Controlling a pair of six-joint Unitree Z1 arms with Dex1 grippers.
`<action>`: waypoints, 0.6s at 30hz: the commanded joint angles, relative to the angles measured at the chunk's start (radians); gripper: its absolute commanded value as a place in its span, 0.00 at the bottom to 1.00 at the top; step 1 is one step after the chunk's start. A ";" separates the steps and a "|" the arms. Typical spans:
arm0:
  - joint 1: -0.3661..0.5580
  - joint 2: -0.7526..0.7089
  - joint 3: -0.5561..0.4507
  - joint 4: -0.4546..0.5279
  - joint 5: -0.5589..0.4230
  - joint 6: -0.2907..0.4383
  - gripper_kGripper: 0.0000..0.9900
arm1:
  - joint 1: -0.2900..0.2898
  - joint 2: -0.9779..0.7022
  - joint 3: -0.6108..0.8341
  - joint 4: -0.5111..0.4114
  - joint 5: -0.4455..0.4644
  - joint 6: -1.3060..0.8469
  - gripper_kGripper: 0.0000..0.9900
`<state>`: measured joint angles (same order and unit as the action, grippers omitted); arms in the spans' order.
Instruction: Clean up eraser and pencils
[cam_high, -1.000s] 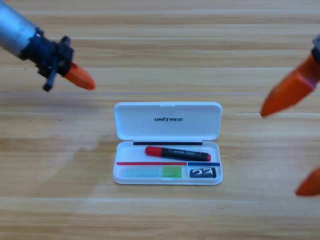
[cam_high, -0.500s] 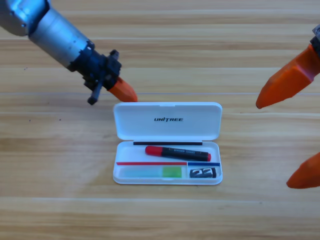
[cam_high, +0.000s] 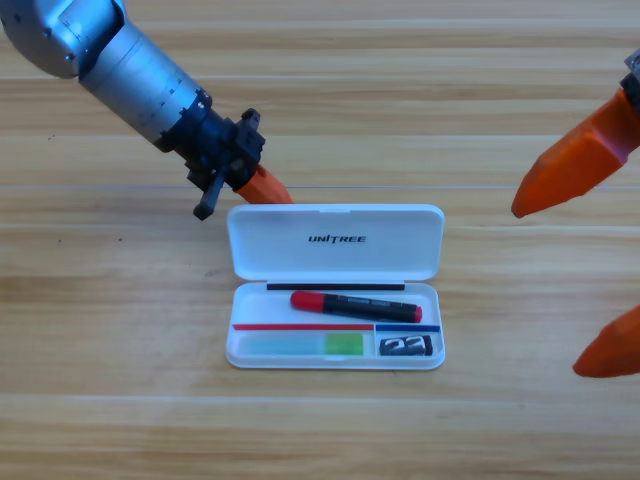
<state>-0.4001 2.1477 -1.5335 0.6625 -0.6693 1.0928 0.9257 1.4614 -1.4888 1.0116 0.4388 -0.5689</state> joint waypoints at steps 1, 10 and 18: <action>-0.029 0.038 0.010 -0.007 -0.001 -0.014 0.00 | -0.027 -0.006 0.030 -0.011 0.023 0.006 1.00; -0.046 0.032 0.036 -0.001 0.005 -0.019 0.00 | -0.027 0.004 0.021 -0.011 0.024 0.006 1.00; -0.075 0.004 0.062 0.014 0.005 -0.025 0.00 | -0.027 0.013 0.019 -0.011 0.029 0.006 1.00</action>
<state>-0.4367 2.1471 -1.5115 0.6662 -0.6690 1.0776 0.9257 1.4615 -1.4888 1.0116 0.4425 -0.5689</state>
